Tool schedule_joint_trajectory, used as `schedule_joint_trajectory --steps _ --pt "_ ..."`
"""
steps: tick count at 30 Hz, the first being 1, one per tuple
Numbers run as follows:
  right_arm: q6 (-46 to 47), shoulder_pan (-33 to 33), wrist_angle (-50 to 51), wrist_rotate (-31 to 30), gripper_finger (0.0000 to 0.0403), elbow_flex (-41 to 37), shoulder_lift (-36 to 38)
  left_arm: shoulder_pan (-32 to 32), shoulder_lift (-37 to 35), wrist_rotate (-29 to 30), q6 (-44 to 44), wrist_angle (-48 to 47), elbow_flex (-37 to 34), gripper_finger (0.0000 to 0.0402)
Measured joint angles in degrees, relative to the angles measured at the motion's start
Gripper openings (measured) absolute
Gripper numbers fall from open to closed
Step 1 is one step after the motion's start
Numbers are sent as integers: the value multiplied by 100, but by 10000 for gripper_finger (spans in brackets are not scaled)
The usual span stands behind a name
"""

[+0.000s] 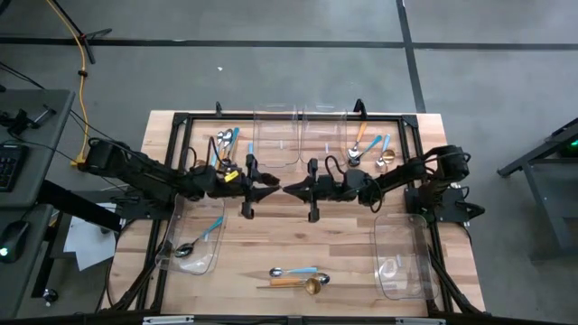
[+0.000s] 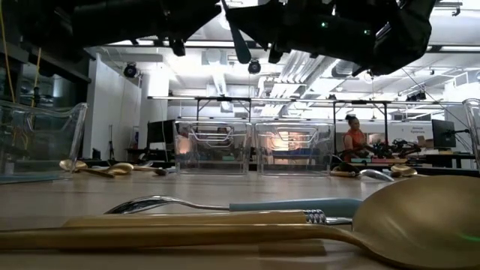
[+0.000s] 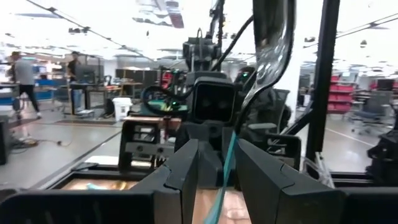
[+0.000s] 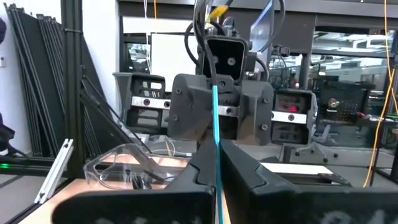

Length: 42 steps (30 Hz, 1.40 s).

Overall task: Sort silverware by color (type)
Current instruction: Put the black spoon into the bottom left transparent bin

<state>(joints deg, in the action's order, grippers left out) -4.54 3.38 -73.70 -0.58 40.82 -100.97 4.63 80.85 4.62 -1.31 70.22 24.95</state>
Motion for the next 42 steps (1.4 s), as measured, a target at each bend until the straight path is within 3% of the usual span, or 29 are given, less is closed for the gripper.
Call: schedule_joint_trajectory --steps 6,31,35,42 --pt "2 -2 27 -31 0 -4 -2 2 -2 -312 2 2 2 99" --pt "306 -2 250 -26 0 -4 -2 2 -2 -102 -6 -2 4 98" --pt "309 -2 359 -25 0 -4 -2 0 -2 48 5 -6 4 79" --pt "321 -2 366 -34 0 -4 -2 1 -2 83 136 -8 7 7"
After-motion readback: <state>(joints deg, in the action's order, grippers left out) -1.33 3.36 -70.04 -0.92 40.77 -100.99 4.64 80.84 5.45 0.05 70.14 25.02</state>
